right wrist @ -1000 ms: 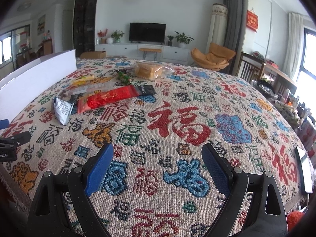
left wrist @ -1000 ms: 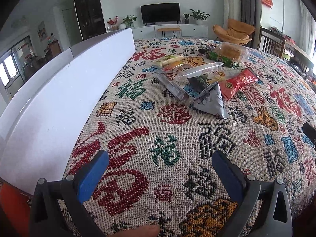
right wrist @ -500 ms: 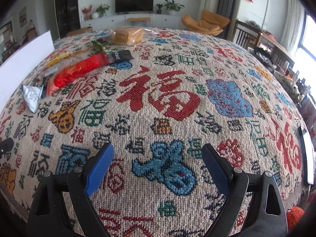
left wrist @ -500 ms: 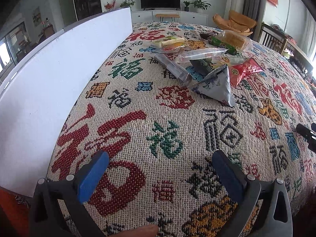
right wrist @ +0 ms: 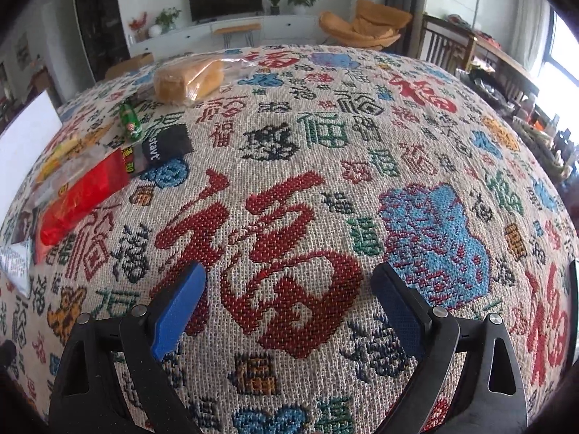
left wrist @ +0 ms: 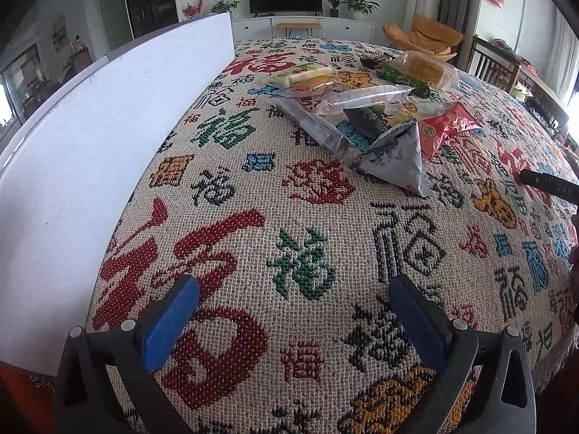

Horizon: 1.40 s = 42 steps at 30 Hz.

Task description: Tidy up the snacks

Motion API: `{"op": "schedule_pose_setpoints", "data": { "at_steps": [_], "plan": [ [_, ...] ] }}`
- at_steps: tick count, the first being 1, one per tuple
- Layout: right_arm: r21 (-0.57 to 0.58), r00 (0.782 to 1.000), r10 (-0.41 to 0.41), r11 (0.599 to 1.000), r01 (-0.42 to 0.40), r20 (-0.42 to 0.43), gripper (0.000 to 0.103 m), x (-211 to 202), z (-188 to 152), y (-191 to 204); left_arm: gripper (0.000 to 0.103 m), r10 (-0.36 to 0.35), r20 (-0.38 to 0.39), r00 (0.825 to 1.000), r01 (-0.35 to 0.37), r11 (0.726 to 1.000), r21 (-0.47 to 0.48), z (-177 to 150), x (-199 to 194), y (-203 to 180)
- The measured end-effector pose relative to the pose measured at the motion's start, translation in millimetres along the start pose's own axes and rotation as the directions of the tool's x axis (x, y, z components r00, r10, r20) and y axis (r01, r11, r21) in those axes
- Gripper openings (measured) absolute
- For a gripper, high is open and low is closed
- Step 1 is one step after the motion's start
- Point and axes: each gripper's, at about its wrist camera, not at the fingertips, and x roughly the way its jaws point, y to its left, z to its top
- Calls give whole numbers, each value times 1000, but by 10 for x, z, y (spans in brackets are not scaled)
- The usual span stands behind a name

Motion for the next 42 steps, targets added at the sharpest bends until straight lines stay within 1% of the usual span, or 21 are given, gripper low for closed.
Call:
{"op": "schedule_pose_setpoints", "data": {
  "at_steps": [4,7,9,10,11,13,15,19,22,24,25,26,27,30,34,39,42],
  "plan": [
    [5,1000,5,1000,-5,0,95,4,7,-4,103,7,-5,1000,-7,1000,-10,45,32,-2],
    [6,1000,6,1000,-6,-1,95,7,11,-1,103,-9,-46,999,9,1000,3,102,60,17],
    [6,1000,6,1000,-6,-1,95,7,12,-4,103,-34,-111,993,36,999,10,206,104,56],
    [6,1000,6,1000,-6,-1,96,6,10,-3,103,-62,-135,989,62,998,-7,275,123,97],
    [6,1000,6,1000,-6,-1,96,9,13,-6,103,-100,-143,985,95,995,-38,342,132,154],
    [6,1000,6,1000,-6,-1,96,5,9,-4,103,-160,-135,978,146,983,-109,494,137,269],
    [6,1000,6,1000,-6,-1,96,8,12,-6,103,-194,-109,975,177,974,-143,658,154,330],
    [6,1000,6,1000,-6,0,96,5,9,-4,103,-198,-92,976,187,976,-115,973,318,260],
    [6,1000,6,1000,-6,0,96,8,12,-10,103,-191,-112,975,179,978,-104,1123,548,205],
    [6,1000,7,1000,-7,0,96,8,11,-9,103,-178,-118,977,165,980,-108,1142,678,209],
    [7,1000,7,1000,-7,-1,96,3,7,-5,103,-149,-84,985,142,986,-82,1140,676,192],
    [6,1000,6,1000,-6,0,96,6,11,-9,103,-125,-92,988,120,991,-65,1137,719,182],
    [6,1000,7,1000,-7,0,96,4,9,-8,103,-111,-77,991,108,993,-42,1136,730,171],
    [7,1000,7,1000,-7,0,96,0,9,-10,103,-130,-58,990,128,991,-43,1159,754,219],
    [7,1000,8,1000,-8,0,96,-1,13,-10,103,-134,-33,990,133,991,-33,1188,775,233],
    [7,1000,8,1000,-8,0,96,3,13,-14,103,-151,39,988,152,987,-43,1121,741,259],
    [7,1000,8,1000,-8,0,96,4,14,-14,103,-157,44,987,159,987,-39,1121,738,266]
  ]
}}
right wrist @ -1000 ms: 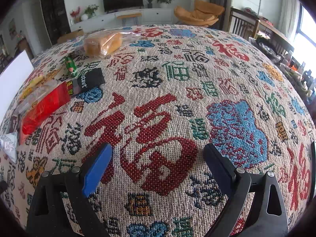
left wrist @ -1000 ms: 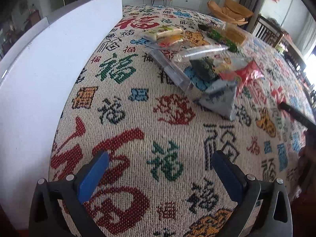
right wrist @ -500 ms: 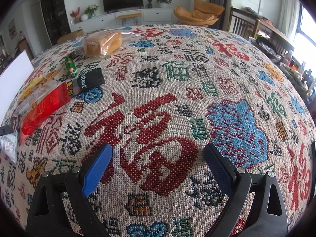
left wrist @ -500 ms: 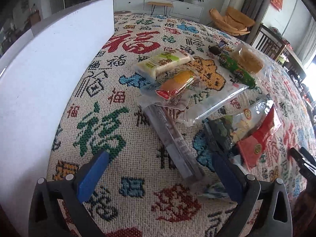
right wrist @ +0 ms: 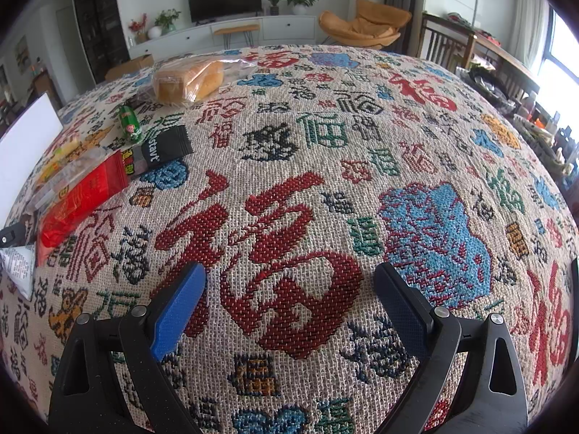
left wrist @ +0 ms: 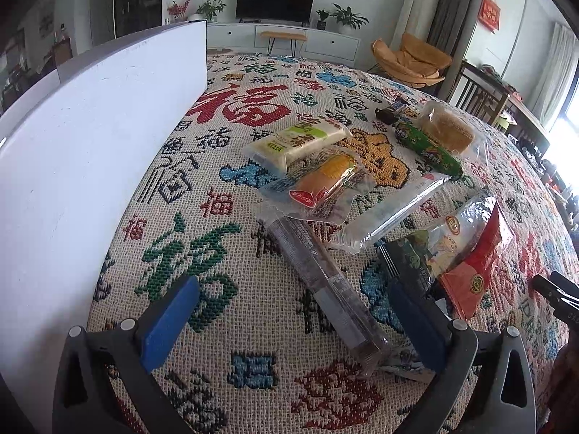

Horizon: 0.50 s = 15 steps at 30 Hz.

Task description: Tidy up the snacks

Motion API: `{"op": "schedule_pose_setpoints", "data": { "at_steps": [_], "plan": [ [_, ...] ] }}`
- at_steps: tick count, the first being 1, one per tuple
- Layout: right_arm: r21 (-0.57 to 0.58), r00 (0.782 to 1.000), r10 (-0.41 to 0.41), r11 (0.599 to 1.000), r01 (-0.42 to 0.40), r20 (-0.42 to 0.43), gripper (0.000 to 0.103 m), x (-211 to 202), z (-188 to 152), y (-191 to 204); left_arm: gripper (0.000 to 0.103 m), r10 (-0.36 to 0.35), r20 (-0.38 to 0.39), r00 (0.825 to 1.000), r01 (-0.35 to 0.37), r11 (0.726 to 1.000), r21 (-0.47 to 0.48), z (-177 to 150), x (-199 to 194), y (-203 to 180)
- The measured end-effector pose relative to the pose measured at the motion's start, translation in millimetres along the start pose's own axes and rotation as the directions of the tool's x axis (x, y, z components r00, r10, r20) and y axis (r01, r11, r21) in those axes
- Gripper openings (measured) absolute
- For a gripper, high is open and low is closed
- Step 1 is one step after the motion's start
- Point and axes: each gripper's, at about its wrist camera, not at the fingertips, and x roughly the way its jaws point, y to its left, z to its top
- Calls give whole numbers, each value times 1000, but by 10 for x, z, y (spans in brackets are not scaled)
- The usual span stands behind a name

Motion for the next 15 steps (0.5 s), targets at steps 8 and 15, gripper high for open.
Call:
{"op": "schedule_pose_setpoints", "data": {
  "at_steps": [8,15],
  "plan": [
    [0,1000,0,1000,0,0,96,2,1,-3,103,-5,9,1000,5,1000,-1,-13,-11,6],
    [1,1000,1,1000,-1,0,96,2,0,-2,103,-4,8,1000,4,1000,-1,-15,-11,9]
  ]
}}
